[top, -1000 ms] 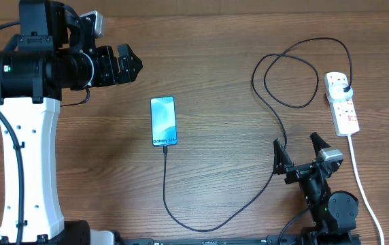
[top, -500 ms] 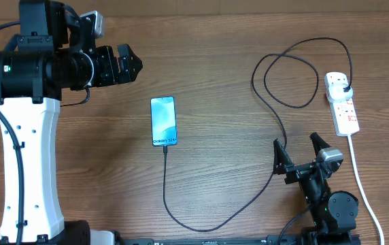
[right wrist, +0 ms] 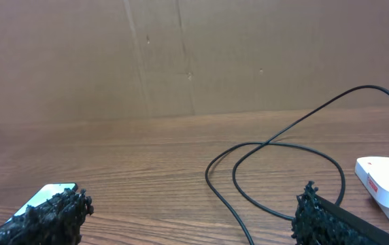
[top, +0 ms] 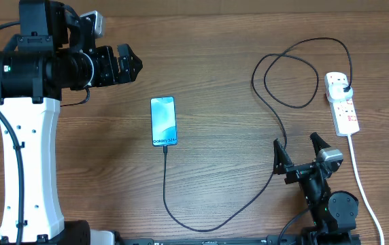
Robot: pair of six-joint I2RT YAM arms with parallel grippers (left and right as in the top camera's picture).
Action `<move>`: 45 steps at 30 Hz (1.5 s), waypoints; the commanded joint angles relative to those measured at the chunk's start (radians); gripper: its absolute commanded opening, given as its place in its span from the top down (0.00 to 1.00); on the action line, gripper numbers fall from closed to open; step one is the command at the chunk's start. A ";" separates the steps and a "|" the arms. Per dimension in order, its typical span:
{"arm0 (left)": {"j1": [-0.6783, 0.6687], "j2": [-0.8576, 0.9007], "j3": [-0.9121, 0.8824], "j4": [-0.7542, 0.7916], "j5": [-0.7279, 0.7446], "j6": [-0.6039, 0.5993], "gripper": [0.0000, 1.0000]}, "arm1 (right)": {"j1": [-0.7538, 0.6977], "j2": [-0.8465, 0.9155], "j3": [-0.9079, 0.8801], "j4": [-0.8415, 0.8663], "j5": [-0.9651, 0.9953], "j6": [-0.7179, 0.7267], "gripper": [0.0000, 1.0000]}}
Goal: Plug charger to phone and switch on socket
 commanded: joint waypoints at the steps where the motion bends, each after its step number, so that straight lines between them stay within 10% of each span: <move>1: 0.002 0.005 0.009 0.003 0.004 -0.006 0.00 | 0.006 -0.011 -0.011 0.002 -0.003 0.003 0.00; 21: 0.002 -0.304 -0.168 0.013 -0.016 0.003 0.01 | 0.006 -0.011 -0.011 0.002 -0.003 0.003 0.00; 35: 0.003 -0.695 -0.618 0.391 -0.283 0.004 0.01 | 0.006 -0.011 -0.011 0.002 -0.003 0.003 0.00; 45: 0.003 -0.917 -0.935 0.666 -0.281 0.218 0.00 | 0.006 -0.011 -0.011 0.002 -0.003 0.003 0.00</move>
